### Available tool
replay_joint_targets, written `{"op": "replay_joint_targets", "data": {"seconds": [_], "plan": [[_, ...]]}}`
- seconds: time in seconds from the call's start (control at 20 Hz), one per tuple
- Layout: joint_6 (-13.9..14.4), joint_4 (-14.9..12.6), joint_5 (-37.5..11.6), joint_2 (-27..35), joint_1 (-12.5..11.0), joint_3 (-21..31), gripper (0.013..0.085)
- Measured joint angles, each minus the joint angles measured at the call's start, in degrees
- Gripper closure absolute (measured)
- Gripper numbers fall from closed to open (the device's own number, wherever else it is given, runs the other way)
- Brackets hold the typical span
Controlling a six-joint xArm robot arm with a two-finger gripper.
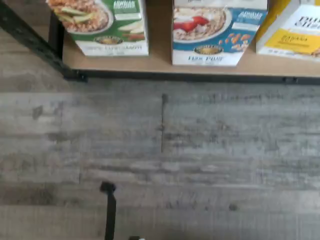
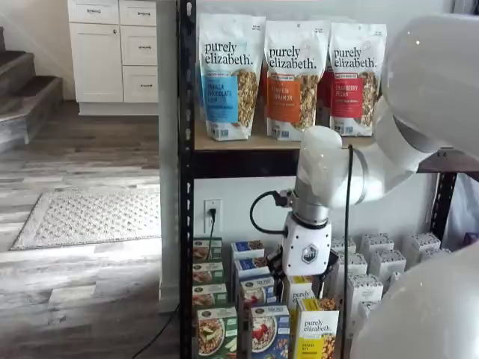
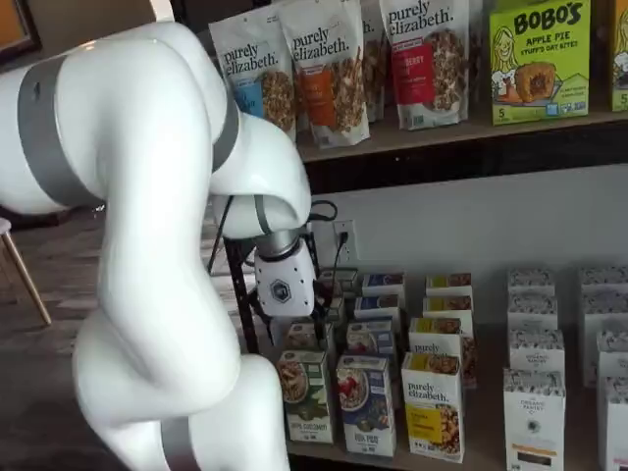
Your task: Pick up the blue and white box that is on the bottom shelf, the second box from the left
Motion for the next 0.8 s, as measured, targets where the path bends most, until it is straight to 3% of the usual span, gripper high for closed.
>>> {"op": "replay_joint_targets", "data": {"seconds": [0.2, 0.6, 0.8], "plan": [[-0.6, -0.2, -3.2, 3.6, -0.6, -1.2, 0.0130], [-5.8, 4.6, -7.3, 10.9, -1.9, -3.7, 0.0130], [-5.8, 5.3, -11.1, 15.6, -0.9, -4.9, 0.0130]]}}
